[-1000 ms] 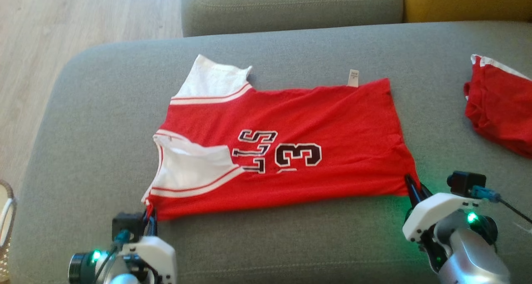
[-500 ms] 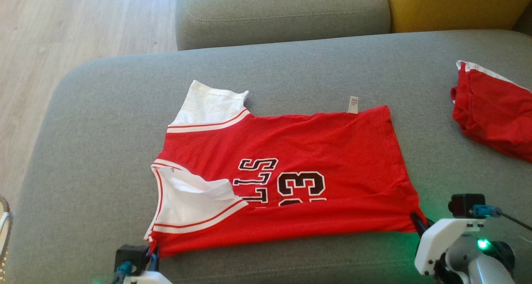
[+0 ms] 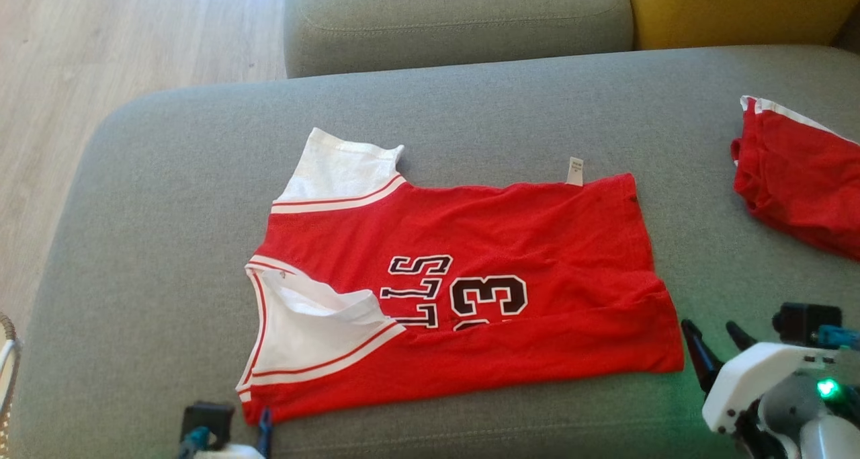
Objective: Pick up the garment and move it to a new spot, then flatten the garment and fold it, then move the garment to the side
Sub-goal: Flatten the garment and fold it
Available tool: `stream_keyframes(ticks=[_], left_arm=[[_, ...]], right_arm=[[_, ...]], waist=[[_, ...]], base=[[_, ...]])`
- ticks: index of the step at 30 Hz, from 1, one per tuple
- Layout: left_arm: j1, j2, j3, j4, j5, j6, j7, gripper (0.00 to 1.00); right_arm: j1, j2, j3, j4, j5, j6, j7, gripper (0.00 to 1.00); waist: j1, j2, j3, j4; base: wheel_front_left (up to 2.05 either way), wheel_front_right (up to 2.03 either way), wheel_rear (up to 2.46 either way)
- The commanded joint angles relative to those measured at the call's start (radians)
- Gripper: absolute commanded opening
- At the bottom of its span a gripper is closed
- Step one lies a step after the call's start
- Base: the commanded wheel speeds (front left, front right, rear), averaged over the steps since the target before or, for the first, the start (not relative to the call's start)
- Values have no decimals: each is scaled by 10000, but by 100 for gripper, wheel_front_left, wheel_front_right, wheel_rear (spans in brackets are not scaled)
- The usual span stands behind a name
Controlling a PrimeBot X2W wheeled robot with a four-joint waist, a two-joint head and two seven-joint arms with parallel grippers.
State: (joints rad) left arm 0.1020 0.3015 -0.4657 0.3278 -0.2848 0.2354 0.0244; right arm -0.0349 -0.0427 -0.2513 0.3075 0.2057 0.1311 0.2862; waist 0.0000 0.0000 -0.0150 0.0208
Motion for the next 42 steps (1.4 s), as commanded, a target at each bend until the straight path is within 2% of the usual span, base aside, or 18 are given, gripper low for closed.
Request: stream_keyframes(ticks=[1,4,8,10,14,20,24,27,33,35,37,42], left_arm=[[-545,246,582,-480,-41,261,-279,100],[-700,233,806,-699,-19,492,-674,100],[-1017,0,1395,-1160,-178,929,-1807,100],[-1143,-85,1597,-1352,-225,1013,-2296,100],[-1265,-245,1971,-1540,-505,839,-2723,100],[-1865,281,2217,-1254,-369,456,-2767,100],[-2848,1082,2135,-946,-217,-81,-1890,100],[-3896,1657,2131,-807,-315,-692,-1061,100],[-5944,2652,1928,-200,-660,-2302,434,100],[-6606,2735,1949,185,-976,-2756,900,100],[-7269,2750,2005,670,-1363,-3047,1477,100],[-8566,3360,1450,1756,-1150,-3430,2790,100]], right_arm=[[-303,-80,226,-659,133,-4,-274,100],[-383,-79,327,-939,218,-4,-702,100],[-484,-78,787,-1460,-64,-4,-1753,100],[-502,-77,1061,-1657,-315,-4,-2287,100],[-596,-77,1581,-1734,-473,-4,-2994,100],[-1239,-77,2124,-1721,-448,-4,-3480,100],[-1946,-76,2662,-1819,-221,-4,-3677,100],[-2473,-76,2865,-1969,-132,-4,-3856,100],[-3248,-76,2917,-2168,360,-4,-4211,100],[-3414,-76,2947,-2249,477,-4,-4309,100],[-3543,-76,3021,-2320,545,-4,-4385,100],[-3784,-76,3126,-2360,709,-4,-4556,100]], waist=[[0,0,20,3],[0,0,38,-4],[0,0,71,-65],[0,0,100,-137],[0,0,204,-405],[0,0,662,-1076],[0,0,1325,-1597],[0,0,1908,-1884],[0,0,2840,-2456],[0,0,3089,-2606],[0,0,3304,-2743],[0,0,3704,-3141]], base=[[0,0,0],[0,0,0],[0,0,0],[0,0,0],[0,0,0],[0,0,0],[0,0,0],[0,0,0],[0,0,0],[0,0,0],[0,0,0],[0,0,0]])
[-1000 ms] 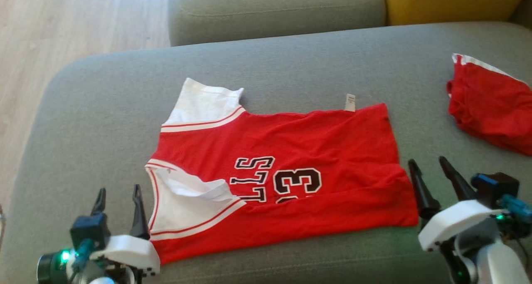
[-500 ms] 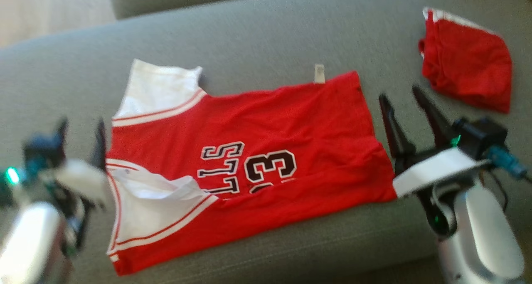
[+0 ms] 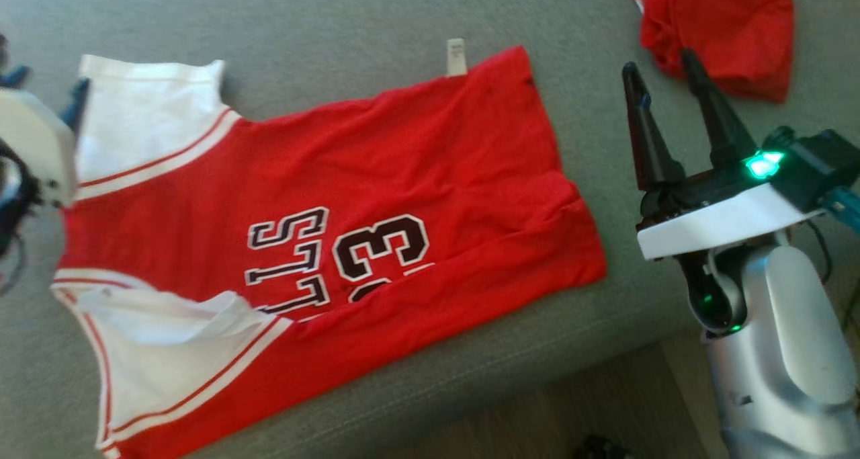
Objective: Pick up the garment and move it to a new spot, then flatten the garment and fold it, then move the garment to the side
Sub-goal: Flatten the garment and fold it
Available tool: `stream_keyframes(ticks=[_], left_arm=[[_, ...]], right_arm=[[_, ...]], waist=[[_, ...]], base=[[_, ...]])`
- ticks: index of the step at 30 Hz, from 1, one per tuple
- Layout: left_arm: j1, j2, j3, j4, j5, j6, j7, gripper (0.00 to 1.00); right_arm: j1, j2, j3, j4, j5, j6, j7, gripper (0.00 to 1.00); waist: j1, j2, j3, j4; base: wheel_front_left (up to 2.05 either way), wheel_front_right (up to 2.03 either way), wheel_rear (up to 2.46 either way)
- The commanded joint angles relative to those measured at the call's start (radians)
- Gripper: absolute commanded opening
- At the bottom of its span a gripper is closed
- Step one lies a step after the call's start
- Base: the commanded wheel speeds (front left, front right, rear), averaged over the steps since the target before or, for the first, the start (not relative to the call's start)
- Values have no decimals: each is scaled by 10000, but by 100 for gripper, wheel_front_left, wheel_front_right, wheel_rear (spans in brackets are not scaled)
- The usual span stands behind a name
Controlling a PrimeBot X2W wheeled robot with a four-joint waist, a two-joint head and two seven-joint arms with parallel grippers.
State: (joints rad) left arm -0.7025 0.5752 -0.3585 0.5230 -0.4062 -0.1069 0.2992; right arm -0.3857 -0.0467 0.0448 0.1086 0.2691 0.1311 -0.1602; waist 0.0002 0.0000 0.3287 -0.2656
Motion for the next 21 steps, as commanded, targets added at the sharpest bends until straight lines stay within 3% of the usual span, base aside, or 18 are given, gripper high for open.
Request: stream_keyframes(ticks=[1,7,21], left_arm=[[-723,703,300,2,112,-34,203,100],[-1436,860,10,838,197,-115,681,100],[-2575,759,-601,2633,674,-13,673,100]], right_arm=[[-311,-36,121,-361,136,-4,-144,100],[-396,-36,227,-286,314,-4,-318,100],[-530,-36,134,14,414,-4,-487,100]], waist=[[-2,0,329,-344],[-2,0,564,-608],[-2,0,1015,-888]], base=[[0,0,0],[0,0,0],[0,0,0]])
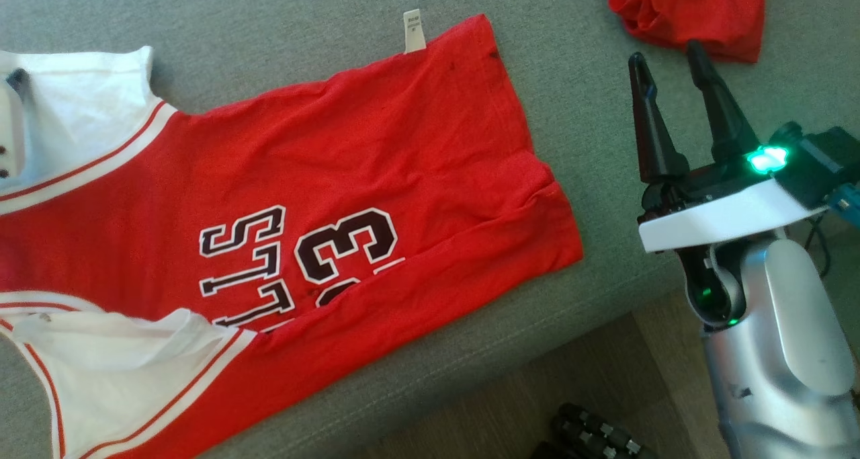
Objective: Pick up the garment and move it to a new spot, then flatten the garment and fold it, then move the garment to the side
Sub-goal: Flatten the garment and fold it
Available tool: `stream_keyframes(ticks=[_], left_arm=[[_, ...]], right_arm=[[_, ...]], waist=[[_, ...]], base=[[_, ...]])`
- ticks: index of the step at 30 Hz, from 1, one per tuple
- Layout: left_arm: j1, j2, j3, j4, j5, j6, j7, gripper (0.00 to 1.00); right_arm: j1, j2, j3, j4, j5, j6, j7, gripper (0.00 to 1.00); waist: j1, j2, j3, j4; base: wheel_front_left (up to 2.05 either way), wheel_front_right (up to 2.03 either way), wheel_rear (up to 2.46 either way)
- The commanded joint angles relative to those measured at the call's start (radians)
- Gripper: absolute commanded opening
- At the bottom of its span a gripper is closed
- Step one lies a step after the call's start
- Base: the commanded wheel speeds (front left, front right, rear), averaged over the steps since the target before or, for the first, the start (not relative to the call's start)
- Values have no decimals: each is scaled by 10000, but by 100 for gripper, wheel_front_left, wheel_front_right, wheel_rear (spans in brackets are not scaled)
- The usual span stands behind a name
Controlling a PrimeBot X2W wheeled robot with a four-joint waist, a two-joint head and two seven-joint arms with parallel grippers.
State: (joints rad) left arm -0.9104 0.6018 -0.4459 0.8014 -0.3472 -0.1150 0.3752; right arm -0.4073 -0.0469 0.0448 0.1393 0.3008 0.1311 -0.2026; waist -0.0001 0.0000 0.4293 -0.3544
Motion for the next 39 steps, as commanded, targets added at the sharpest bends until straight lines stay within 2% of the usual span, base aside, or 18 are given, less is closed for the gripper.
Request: stream_keyframes(ticks=[1,8,9,10,11,12,13,19,27,28,34,39], left_arm=[[-560,472,239,-68,117,85,-118,100],[-913,302,73,600,-40,3,135,99],[-925,265,22,668,-107,-29,221,84],[-940,235,-40,707,-178,-61,283,59],[-962,215,-94,722,-245,-85,298,38],[-982,188,-142,733,-315,-102,300,9],[-987,148,-203,736,-389,-117,313,0],[-1091,17,-380,570,-865,-150,-11,0],[-715,-326,-494,-123,-914,-133,-1995,0],[-715,-326,-494,-123,-914,-133,-1995,0],[93,-653,-377,-1198,-981,414,-3296,0],[1188,-944,-294,-2319,-1177,941,-3917,0]], right_arm=[[-318,-34,122,-285,104,-4,-70,100],[-328,-34,98,-196,112,-4,-105,100],[-327,-34,89,-180,108,-4,-108,100],[-327,-34,75,-162,104,-4,-111,100],[-326,-34,55,-141,103,-4,-110,100],[-329,-34,35,-122,103,-4,-105,100],[-336,-34,21,-106,108,-4,-94,100],[-375,-34,-78,-82,65,-4,-32,100],[-491,-34,-277,117,-331,-4,408,100],[-491,-34,-277,117,-331,-4,408,100],[-854,-33,-475,547,-401,-4,1285,100],[-1430,-33,-404,1028,-509,-4,1869,100]], waist=[[1,0,25,-2],[1,0,99,-38],[1,0,93,-33],[1,0,88,-23],[1,0,84,-7],[1,0,78,14],[1,0,69,41],[1,0,-51,337],[1,0,-622,1240],[1,0,-622,1240],[1,0,-1182,2179],[1,0,-1555,2792]], base=[[0,0,0],[0,0,0],[0,0,0],[0,0,0],[0,0,0],[0,0,0],[0,0,0],[0,0,0],[0,0,0],[0,0,0],[0,0,0],[0,0,0]])
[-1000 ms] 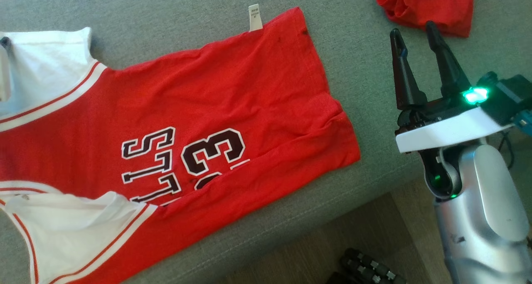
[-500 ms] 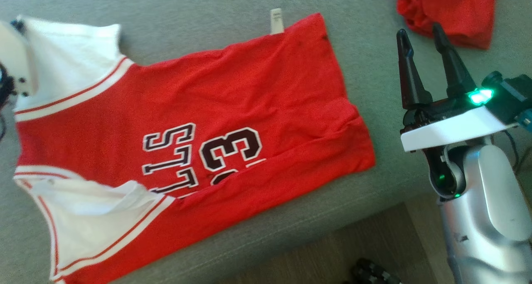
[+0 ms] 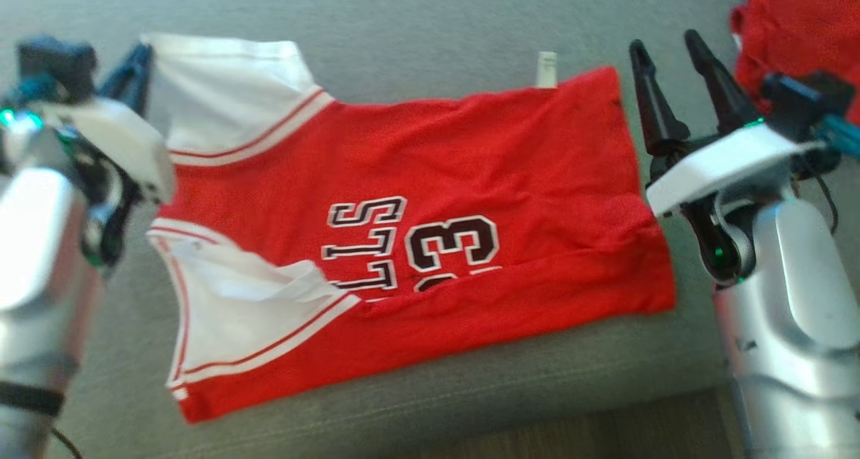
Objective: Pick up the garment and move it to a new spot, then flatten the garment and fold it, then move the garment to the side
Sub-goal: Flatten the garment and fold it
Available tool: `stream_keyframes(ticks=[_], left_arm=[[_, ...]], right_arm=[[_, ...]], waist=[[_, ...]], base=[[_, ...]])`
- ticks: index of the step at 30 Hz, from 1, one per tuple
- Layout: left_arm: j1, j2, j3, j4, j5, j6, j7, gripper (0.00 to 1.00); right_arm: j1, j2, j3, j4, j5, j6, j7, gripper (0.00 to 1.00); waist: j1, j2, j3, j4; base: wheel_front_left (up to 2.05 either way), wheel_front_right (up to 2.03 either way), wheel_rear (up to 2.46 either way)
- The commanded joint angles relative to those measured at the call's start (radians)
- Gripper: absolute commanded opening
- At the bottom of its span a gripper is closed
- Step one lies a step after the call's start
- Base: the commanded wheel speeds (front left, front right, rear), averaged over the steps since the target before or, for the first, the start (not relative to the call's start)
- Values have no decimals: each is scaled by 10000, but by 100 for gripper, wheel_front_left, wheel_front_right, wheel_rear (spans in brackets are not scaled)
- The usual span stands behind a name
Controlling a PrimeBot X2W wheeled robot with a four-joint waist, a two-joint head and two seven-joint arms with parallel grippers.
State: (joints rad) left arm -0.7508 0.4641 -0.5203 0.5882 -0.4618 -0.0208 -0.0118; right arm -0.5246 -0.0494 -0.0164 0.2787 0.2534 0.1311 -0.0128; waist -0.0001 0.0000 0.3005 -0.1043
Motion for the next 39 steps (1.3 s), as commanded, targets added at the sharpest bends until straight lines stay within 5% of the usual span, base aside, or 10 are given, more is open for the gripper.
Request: stream_keyframes(ticks=[1,10,23,39], left_arm=[[-216,381,495,-443,-38,176,-224,0],[1201,-167,466,-2041,12,1301,-1066,0],[1522,-190,15,-2707,208,1501,-757,0],[1318,-55,-113,-2934,237,1563,-570,0]], right_arm=[[-377,-9,229,-181,-35,-4,122,100],[-2021,-741,814,2802,-548,-4,1513,100],[-3416,-1831,1212,6382,-1042,-4,1525,100],[-4462,-2087,1551,8392,-1248,-4,713,100]], waist=[[1,0,-324,407],[1,0,-432,1082],[1,0,-202,1453],[1,0,102,1657]], base=[[0,0,0],[0,0,0],[0,0,0],[0,0,0]])
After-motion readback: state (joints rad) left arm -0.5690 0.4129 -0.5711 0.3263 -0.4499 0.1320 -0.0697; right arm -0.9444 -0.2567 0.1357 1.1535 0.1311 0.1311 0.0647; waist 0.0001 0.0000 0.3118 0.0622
